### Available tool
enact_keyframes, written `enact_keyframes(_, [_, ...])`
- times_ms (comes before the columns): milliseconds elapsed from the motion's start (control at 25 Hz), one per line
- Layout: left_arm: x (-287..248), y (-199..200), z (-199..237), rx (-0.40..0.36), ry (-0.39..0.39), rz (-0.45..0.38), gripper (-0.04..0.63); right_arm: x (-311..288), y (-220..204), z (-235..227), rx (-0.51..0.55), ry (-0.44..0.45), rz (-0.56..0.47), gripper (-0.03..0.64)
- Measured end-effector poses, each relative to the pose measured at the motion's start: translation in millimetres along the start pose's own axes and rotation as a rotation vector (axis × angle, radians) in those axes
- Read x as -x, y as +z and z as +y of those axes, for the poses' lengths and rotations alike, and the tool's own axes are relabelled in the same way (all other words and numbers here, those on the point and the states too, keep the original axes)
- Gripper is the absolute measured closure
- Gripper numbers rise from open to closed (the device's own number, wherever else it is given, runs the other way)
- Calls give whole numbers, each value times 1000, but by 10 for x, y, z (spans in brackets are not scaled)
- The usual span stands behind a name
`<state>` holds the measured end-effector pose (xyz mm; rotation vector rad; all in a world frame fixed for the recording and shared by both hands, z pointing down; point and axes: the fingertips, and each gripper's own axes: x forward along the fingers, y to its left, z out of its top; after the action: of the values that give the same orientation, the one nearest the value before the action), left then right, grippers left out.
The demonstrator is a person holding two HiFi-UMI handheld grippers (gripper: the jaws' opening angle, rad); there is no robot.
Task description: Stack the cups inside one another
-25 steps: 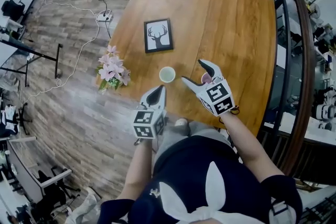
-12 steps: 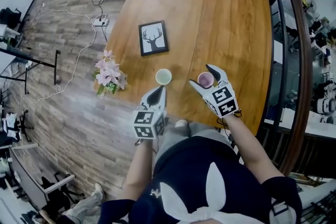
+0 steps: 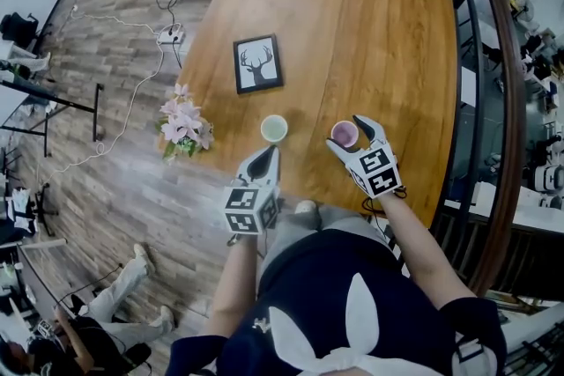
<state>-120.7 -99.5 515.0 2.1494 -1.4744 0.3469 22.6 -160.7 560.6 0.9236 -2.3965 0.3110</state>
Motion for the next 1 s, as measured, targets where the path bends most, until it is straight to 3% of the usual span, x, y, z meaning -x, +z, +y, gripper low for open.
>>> enact_keyframes(1000, [154,-135,-6,25,59,14,578,-276,-575,-110,0,-15,138,268])
